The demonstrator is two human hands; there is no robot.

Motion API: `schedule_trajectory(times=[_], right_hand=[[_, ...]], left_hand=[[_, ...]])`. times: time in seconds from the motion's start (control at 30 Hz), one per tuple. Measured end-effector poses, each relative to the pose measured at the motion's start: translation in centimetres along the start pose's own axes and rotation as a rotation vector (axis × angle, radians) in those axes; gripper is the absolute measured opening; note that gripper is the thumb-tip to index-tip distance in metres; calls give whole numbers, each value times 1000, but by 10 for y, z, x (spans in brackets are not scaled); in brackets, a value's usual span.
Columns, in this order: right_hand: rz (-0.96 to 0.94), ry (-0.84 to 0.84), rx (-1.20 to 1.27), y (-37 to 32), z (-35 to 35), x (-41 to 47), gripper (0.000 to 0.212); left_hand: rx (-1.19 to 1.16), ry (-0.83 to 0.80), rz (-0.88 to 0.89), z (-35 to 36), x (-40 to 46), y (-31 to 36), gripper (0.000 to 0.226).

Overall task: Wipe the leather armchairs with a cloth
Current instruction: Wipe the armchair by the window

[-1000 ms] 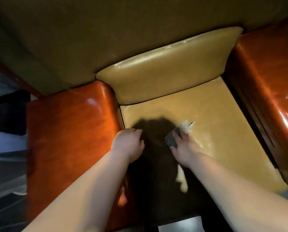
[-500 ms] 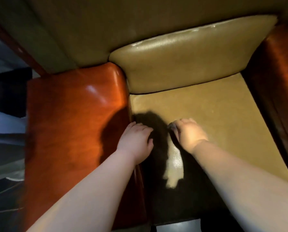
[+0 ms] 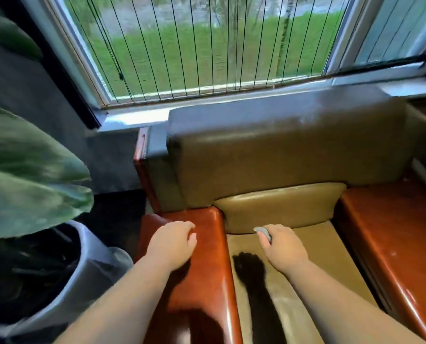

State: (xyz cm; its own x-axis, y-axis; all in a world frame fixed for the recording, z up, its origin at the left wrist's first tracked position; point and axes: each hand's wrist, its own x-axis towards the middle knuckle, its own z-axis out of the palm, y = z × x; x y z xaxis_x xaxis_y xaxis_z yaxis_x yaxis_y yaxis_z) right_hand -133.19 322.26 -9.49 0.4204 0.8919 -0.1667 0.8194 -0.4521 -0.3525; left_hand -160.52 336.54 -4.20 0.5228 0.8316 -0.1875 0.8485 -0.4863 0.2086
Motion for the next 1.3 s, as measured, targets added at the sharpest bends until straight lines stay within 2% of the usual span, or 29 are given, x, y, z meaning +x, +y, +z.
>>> schedule_trajectory(times=[0.17,0.33,0.77,1.07,1.3], right_hand=[[-30,96,106,-29,-57,1,34],[-135,140,155,-28,-101,23,36],[-284,82,278,3,-162,77,30],[-327,73,271,-23,-181,106,34],[-277,98,225,-56,-181,153,31]], left_hand=[[13,59,-42,-68,0,4,41],[-31,102,-78,-100,11,43,38],[-67,125,-161,-136,46,113,43],[-30,174,-199,-173,69,96,47],[-48,169,-142,-182,132,65,49]])
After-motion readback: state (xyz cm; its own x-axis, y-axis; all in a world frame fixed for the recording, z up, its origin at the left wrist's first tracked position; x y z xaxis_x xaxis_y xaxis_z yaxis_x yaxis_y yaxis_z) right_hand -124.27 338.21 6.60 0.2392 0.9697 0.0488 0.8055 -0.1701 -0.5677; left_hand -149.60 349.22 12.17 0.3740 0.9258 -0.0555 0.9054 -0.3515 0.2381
